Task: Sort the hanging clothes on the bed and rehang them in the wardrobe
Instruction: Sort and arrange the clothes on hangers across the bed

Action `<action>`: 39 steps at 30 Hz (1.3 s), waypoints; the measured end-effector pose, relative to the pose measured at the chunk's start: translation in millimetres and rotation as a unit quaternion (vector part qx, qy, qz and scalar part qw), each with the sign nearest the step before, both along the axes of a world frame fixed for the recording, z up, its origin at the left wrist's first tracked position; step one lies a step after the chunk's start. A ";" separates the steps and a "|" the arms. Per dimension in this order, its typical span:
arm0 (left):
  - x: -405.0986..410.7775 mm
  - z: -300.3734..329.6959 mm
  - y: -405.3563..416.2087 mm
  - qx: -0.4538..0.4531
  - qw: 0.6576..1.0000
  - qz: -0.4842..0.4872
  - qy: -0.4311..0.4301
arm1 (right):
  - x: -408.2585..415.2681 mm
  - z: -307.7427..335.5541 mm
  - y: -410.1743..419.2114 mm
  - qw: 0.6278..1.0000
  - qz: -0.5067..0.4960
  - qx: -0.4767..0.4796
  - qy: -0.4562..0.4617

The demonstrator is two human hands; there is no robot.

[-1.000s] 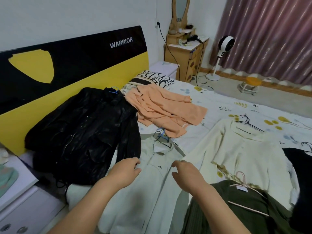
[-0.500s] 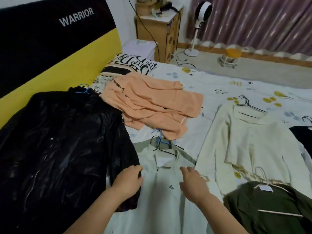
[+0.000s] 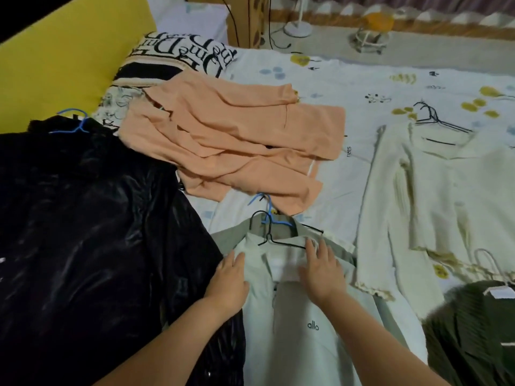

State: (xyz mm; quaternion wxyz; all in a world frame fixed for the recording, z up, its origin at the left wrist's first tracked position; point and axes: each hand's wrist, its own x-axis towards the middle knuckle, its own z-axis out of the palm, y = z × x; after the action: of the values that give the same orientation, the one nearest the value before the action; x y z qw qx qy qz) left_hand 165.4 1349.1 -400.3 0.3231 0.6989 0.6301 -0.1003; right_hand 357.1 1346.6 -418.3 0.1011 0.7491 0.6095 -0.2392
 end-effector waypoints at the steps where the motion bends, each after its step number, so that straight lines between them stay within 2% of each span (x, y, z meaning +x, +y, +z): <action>1: 1.5 -7.0 6.2 0.001 1.000 -0.003 0.003 | -0.5 -7.2 4.8 1.000 0.001 -0.006 -0.005; 6: 9.0 -39.9 30.9 0.027 0.998 -0.036 0.052 | 5.3 -36.4 12.4 0.998 0.005 -0.051 -0.030; 10: 11.7 -53.8 41.3 0.011 0.998 -0.007 0.063 | 6.0 -41.5 10.2 0.998 -0.008 -0.013 -0.055; 15: 13.5 -35.9 43.6 -0.031 0.999 -0.012 0.010 | 7.0 -20.2 -11.3 0.993 -0.079 0.059 0.064; 20: 7.3 18.6 12.4 0.062 0.993 0.034 -0.096 | 4.5 40.4 -38.6 0.975 -0.117 0.158 0.104; 30: 12.9 161.5 -77.6 0.217 0.946 0.121 -0.206 | 11.0 186.9 -113.2 0.941 -0.102 0.277 0.167; 36: 20.7 247.4 -155.6 0.321 0.913 0.153 -0.198 | 25.7 275.3 -189.0 0.909 -0.030 0.330 0.254; 39: 22.1 287.5 -194.5 0.365 0.883 0.179 -0.236 | 38.6 309.5 -225.2 0.878 -0.031 0.366 0.307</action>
State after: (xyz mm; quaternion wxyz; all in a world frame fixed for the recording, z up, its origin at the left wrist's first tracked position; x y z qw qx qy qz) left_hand 187.4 1154.6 -112.9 0.1971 0.6460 0.6413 0.3642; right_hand 395.7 1121.4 -108.8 -0.3794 0.6401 0.6307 -0.2203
